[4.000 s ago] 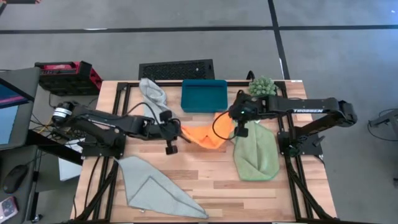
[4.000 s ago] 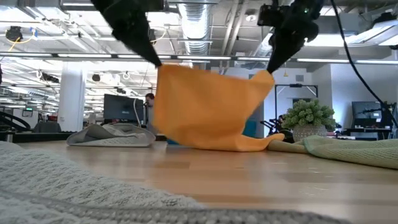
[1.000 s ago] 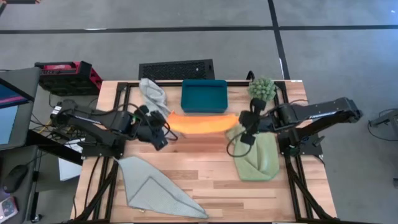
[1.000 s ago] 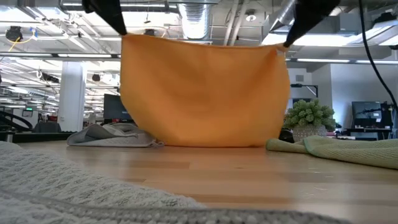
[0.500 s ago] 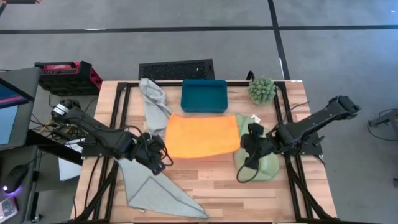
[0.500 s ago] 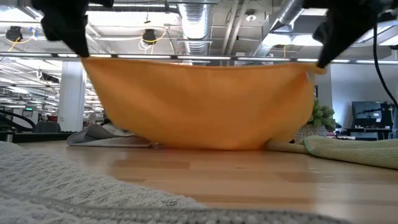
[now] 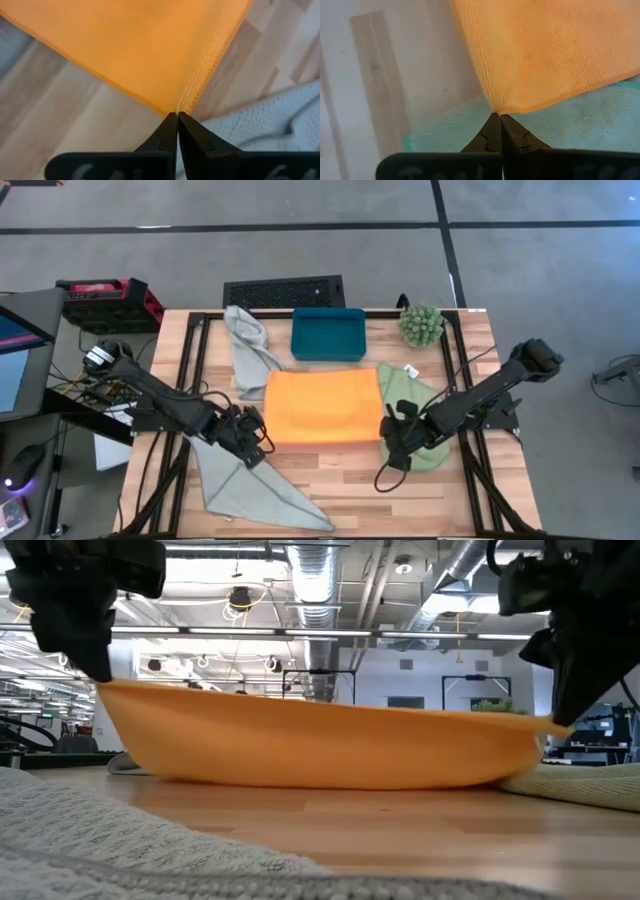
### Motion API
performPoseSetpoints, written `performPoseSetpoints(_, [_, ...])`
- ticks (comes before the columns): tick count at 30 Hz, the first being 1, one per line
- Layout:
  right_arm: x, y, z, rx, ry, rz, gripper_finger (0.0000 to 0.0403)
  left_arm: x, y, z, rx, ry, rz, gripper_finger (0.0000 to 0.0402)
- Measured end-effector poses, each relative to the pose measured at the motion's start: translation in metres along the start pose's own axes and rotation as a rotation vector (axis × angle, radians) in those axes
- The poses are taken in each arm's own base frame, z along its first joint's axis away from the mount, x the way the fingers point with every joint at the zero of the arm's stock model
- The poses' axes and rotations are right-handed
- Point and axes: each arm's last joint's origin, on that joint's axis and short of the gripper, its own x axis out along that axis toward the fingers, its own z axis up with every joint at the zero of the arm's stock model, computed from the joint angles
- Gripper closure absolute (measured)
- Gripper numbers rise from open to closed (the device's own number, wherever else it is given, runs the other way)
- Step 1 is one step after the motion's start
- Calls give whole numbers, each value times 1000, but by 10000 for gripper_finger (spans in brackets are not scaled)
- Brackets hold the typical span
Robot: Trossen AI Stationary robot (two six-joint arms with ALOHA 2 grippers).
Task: Fold microfiber towels
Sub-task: Fold the orange microfiber cloth
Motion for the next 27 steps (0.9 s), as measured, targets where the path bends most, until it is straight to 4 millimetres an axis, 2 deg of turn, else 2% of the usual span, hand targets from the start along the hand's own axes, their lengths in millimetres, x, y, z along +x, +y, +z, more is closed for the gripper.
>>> performPoseSetpoints(8, [-2,-19,11,-4,-23,-56,396,3,8,14,-40,-65,49,401])
performPoseSetpoints(19, [9,-66,34,-4,-34,-222,396,7,29,36,-124,-181,203,401])
performPoseSetpoints(27, [14,-99,44,19,-20,-339,396,9,44,51,-150,-220,290,401])
